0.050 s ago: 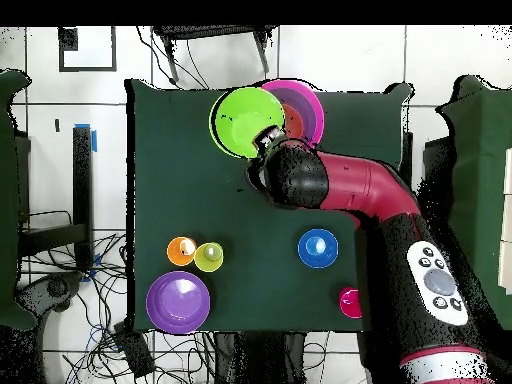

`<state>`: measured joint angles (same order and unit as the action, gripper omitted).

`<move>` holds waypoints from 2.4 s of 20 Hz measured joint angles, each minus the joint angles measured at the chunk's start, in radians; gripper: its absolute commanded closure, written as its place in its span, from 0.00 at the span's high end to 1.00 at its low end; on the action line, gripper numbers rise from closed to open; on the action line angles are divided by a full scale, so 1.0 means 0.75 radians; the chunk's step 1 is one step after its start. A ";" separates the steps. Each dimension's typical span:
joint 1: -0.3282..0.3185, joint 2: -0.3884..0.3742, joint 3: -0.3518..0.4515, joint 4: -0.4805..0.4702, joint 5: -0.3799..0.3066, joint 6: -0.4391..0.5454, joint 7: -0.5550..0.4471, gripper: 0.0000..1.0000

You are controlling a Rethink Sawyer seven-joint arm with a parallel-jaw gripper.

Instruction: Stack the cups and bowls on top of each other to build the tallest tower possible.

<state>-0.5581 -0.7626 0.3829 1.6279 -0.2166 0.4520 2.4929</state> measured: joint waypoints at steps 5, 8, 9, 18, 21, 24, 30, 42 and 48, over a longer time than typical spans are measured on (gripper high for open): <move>-0.027 0.020 0.029 -0.012 -0.028 0.000 0.000 0.00; -0.048 0.026 0.046 -0.027 -0.045 0.000 0.000 0.00; -0.052 0.027 0.050 -0.031 -0.047 0.000 0.000 0.00; -0.078 0.035 0.081 -0.075 -0.072 0.000 0.000 0.00; -0.081 0.036 0.088 -0.083 -0.089 0.000 0.000 0.00; -0.087 0.036 0.097 -0.083 -0.096 0.000 0.000 0.00; -0.124 0.037 0.122 -0.083 -0.100 0.000 0.000 0.00; -0.213 0.037 0.172 -0.082 -0.144 0.000 0.000 0.00; -0.235 0.037 0.183 -0.064 -0.195 0.001 0.000 0.00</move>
<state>-0.7341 -0.7350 0.5198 1.5796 -0.3630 0.4524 2.4929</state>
